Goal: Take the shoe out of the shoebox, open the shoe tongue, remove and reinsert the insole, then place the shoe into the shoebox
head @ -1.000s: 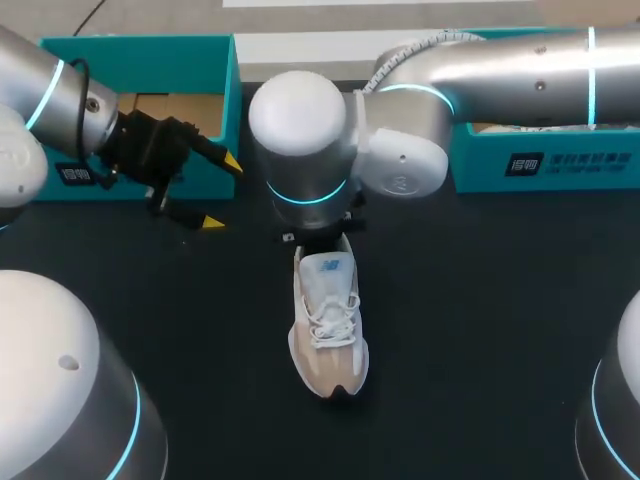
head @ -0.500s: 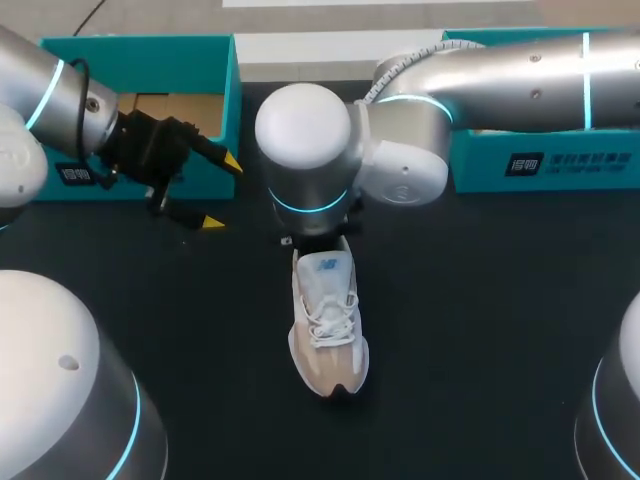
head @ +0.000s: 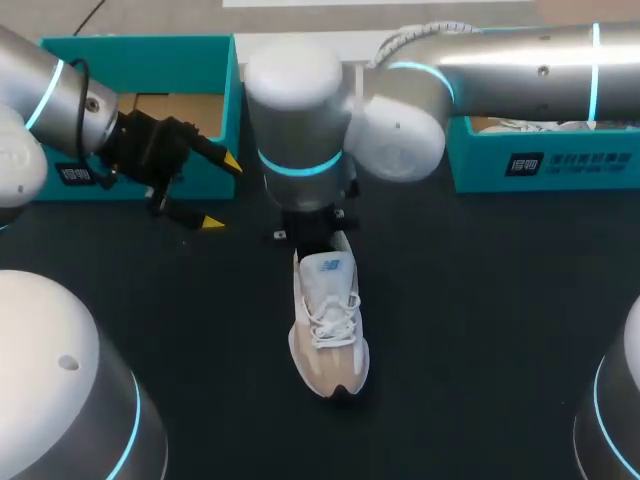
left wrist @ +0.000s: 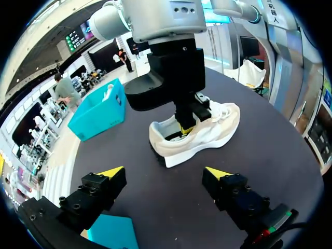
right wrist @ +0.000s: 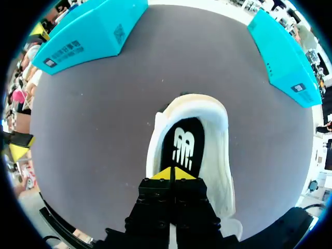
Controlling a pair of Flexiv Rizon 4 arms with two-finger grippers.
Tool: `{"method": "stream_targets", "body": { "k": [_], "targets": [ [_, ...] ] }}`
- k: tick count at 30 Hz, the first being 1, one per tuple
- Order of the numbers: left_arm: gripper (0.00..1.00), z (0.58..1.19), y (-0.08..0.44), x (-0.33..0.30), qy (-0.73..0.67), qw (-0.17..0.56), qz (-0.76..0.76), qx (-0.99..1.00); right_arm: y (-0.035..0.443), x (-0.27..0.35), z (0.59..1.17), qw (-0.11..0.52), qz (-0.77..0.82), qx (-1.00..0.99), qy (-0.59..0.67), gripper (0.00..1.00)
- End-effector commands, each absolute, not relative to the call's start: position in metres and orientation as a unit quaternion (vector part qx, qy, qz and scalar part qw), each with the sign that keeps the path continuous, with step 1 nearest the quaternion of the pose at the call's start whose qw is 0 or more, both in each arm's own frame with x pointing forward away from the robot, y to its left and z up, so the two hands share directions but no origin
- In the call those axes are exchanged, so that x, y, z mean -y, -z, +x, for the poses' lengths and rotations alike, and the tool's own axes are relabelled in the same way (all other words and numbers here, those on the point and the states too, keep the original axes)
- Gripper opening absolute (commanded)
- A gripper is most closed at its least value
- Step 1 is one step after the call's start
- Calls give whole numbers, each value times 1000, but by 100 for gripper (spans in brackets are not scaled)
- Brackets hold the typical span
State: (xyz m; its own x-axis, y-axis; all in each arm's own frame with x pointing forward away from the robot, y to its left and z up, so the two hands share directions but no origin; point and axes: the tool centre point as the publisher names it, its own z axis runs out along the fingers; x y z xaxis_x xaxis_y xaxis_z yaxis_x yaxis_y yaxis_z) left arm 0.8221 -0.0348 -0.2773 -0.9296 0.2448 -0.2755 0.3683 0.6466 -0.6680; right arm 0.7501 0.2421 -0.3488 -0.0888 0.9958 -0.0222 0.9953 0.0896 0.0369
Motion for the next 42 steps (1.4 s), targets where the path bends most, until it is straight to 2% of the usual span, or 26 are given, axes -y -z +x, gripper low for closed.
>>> {"method": "stream_targets", "body": {
  "k": [1, 3, 6, 16, 18, 19, 42],
  "targets": [
    [100, 821, 277, 35, 384, 81, 169, -904, 337, -232, 744, -26, 675, -738, 13, 0],
    [100, 821, 277, 35, 384, 81, 169, -904, 335, -233, 737, -52, 675, -736, 14, 0],
    [100, 821, 277, 35, 384, 81, 169, -904, 334, -231, 729, -57, 681, -730, 14, 0],
    [100, 821, 277, 35, 384, 81, 169, -904, 339, -221, 725, -51, 685, -726, 23, 0],
    [100, 821, 277, 35, 384, 81, 169, -904, 337, -220, 728, -46, 685, -726, 23, 82],
    [100, 821, 277, 35, 384, 81, 169, -904, 337, -220, 729, -46, 685, -726, 23, 100],
    [100, 821, 277, 35, 384, 81, 169, -904, 356, -228, 728, -69, 669, -740, 20, 100]
  ]
}}
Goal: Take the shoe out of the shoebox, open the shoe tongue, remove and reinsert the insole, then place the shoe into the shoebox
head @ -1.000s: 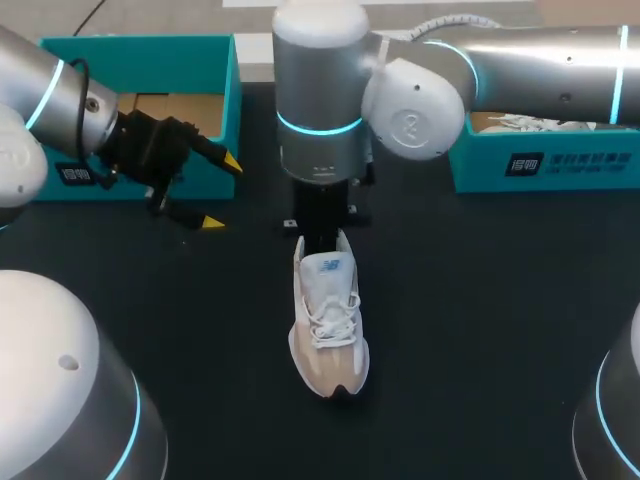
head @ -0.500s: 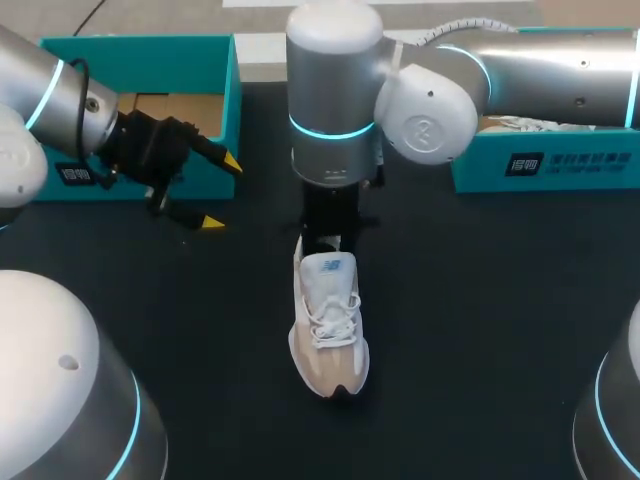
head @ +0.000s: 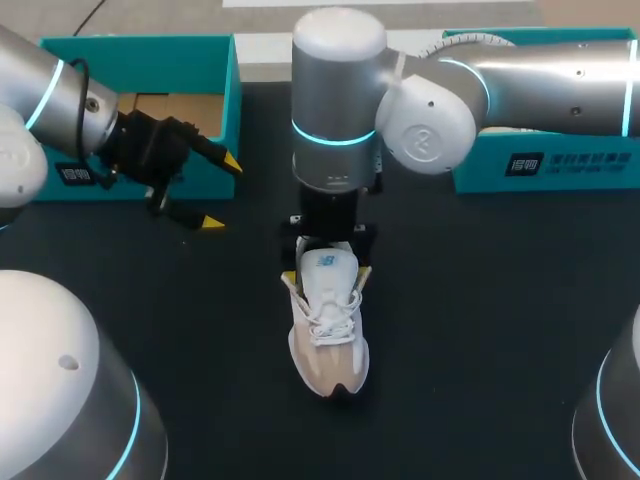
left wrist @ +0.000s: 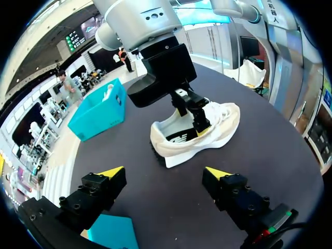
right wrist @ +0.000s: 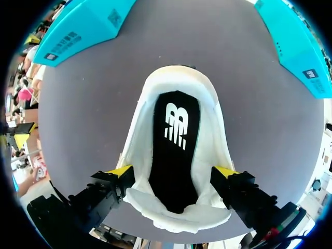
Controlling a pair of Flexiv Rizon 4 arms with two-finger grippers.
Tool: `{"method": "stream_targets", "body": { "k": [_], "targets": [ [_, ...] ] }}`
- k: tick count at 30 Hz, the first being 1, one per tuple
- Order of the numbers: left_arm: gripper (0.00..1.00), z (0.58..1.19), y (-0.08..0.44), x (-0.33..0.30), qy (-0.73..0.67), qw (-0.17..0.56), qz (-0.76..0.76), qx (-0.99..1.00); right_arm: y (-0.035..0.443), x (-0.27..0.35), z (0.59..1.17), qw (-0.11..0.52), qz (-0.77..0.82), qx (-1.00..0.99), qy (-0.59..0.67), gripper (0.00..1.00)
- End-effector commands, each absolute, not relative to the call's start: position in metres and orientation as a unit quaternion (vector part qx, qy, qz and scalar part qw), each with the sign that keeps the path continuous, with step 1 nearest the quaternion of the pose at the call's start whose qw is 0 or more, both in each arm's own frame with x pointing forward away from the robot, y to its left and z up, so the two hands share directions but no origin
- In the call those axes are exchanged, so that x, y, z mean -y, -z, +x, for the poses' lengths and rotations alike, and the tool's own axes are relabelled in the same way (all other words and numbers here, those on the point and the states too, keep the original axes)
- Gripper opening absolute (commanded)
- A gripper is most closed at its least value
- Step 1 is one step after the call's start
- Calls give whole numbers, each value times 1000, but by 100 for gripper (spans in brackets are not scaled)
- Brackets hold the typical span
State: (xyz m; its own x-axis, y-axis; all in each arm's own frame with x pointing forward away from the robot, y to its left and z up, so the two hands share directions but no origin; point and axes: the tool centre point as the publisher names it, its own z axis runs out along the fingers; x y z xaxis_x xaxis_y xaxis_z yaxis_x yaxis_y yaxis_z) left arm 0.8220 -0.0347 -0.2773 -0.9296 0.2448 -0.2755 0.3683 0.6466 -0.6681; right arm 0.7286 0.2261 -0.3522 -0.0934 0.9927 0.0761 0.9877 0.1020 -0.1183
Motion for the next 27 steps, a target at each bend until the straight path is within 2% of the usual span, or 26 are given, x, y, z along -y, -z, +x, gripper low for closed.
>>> {"method": "stream_targets", "body": {
  "k": [1, 17, 27],
  "targets": [
    [100, 821, 277, 35, 384, 81, 169, -904, 357, -227, 728, 71, -668, 740, -22, 100],
    [100, 821, 277, 35, 384, 81, 169, -904, 329, -222, 721, 55, -679, 731, -32, 100],
    [100, 821, 277, 35, 384, 81, 169, -904, 294, -220, 719, 23, -682, 730, -39, 100]
  ]
}}
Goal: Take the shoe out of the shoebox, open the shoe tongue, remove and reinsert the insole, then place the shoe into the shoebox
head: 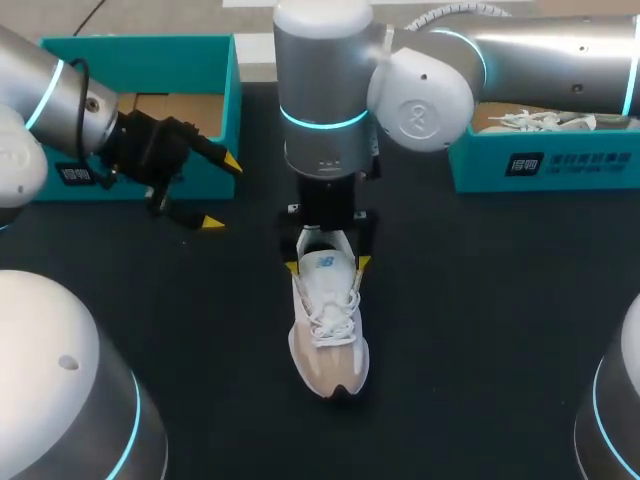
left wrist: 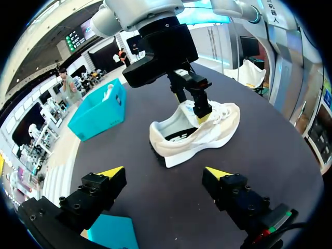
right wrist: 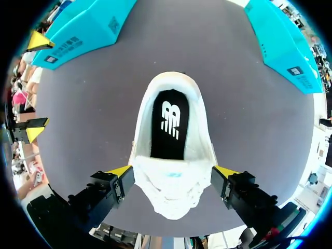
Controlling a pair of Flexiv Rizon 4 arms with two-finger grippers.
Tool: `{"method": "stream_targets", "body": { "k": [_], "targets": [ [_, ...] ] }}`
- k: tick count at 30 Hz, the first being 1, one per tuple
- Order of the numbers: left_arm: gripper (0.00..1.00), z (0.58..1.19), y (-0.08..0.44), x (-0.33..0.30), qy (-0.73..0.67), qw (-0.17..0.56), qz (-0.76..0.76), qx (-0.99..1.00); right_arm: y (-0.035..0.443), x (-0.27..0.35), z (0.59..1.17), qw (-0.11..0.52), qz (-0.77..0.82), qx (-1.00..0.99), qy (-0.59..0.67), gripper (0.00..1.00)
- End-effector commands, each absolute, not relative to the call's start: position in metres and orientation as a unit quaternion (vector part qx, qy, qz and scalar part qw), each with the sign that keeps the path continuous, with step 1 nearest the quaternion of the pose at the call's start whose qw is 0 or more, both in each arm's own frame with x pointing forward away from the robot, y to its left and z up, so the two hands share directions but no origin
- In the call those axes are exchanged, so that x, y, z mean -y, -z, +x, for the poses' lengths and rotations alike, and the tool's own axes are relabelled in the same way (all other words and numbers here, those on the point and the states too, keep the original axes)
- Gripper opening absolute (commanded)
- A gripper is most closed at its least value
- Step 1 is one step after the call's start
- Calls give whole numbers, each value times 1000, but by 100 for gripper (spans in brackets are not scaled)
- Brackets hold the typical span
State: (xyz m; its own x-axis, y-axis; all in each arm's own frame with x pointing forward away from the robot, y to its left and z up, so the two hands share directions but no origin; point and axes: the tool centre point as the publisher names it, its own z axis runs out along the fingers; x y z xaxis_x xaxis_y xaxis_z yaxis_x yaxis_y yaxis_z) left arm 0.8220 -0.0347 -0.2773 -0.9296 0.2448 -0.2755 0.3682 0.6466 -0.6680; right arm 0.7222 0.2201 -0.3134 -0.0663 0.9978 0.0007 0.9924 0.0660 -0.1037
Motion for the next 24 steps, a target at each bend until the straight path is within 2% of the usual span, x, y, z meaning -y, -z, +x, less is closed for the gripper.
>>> {"method": "stream_targets", "body": {
  "k": [1, 14, 15, 16, 17, 18, 20, 24],
  "targets": [
    [100, 821, 277, 35, 384, 81, 169, -904, 289, -221, 719, 17, -684, 729, -37, 100],
    [100, 821, 277, 35, 384, 81, 169, -904, 266, -227, 695, -20, -704, 709, -19, 100],
    [100, 821, 277, 35, 384, 81, 169, -904, 267, -227, 693, -28, -704, 710, -19, 93],
    [100, 821, 277, 35, 384, 81, 169, -904, 267, -225, 691, -32, -709, 705, -15, 79],
    [100, 821, 277, 35, 384, 81, 169, -904, 268, -223, 690, -33, -708, 705, -19, 58],
    [100, 821, 277, 35, 384, 81, 169, -904, 269, -223, 688, -35, -705, 707, -23, 49],
    [100, 821, 277, 35, 384, 81, 169, -904, 272, -225, 688, -36, -707, 706, -23, 45],
    [100, 821, 277, 35, 384, 81, 169, -904, 281, -227, 691, -25, -704, 710, -20, 45]
  ]
}}
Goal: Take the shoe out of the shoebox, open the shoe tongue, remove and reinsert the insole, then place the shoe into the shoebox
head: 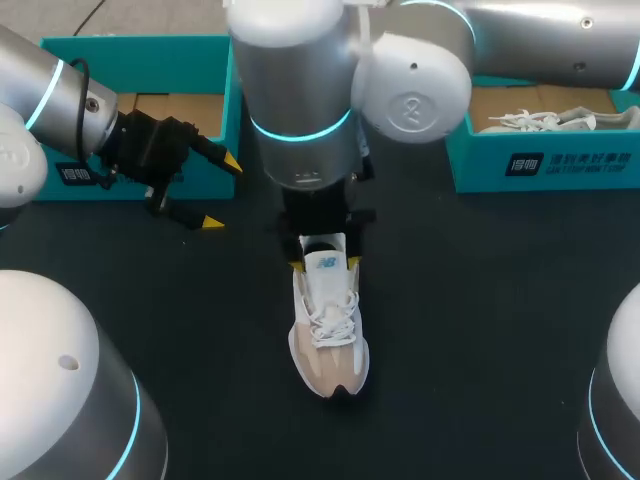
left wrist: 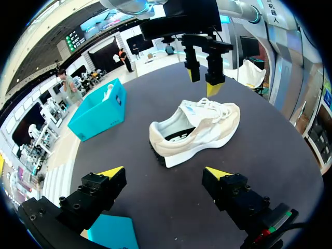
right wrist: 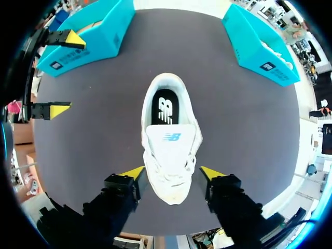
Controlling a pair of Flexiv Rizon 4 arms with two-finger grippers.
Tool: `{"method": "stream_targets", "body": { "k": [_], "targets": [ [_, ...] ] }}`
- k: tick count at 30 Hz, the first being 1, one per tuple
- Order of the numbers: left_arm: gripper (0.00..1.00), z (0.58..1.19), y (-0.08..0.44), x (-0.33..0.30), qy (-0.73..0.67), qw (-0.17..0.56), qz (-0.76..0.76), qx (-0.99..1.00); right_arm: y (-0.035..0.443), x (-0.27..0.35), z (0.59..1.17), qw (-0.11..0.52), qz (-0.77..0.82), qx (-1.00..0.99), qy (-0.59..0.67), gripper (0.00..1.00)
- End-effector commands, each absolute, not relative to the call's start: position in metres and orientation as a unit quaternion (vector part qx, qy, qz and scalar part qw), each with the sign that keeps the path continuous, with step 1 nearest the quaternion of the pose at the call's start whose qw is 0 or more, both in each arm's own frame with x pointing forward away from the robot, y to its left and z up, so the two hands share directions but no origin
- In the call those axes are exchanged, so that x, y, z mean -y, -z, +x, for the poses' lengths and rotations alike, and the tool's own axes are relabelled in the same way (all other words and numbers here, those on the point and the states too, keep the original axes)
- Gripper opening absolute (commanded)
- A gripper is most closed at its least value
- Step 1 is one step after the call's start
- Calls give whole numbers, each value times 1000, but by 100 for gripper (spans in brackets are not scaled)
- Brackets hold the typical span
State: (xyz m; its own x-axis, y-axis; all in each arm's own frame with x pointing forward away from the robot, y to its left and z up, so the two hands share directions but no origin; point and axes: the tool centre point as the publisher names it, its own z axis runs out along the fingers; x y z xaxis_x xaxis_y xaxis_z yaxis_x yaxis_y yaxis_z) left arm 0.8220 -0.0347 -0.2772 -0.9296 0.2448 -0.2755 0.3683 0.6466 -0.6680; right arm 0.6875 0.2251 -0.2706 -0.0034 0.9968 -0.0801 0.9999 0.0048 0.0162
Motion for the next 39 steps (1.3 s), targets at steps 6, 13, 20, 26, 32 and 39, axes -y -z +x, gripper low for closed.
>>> {"method": "stream_targets", "body": {
  "k": [6, 13, 20, 26, 32, 39],
  "targets": [
    [100, 821, 277, 35, 384, 81, 169, -904, 298, -230, 706, 8, 695, -719, 10, 47],
    [100, 821, 277, 35, 384, 81, 169, -904, 324, -221, 720, -5, 690, -724, 11, 43],
    [100, 821, 277, 35, 384, 81, 169, -904, 324, -217, 726, -5, 684, -729, 15, 42],
    [100, 821, 277, 35, 384, 81, 169, -904, 317, -215, 729, 6, 685, -728, 11, 44],
    [100, 821, 277, 35, 384, 81, 169, -904, 332, -221, 738, -6, 681, -733, 5, 45],
    [100, 821, 277, 35, 384, 81, 169, -904, 332, -218, 736, -9, 680, -733, 3, 45]
  ]
}}
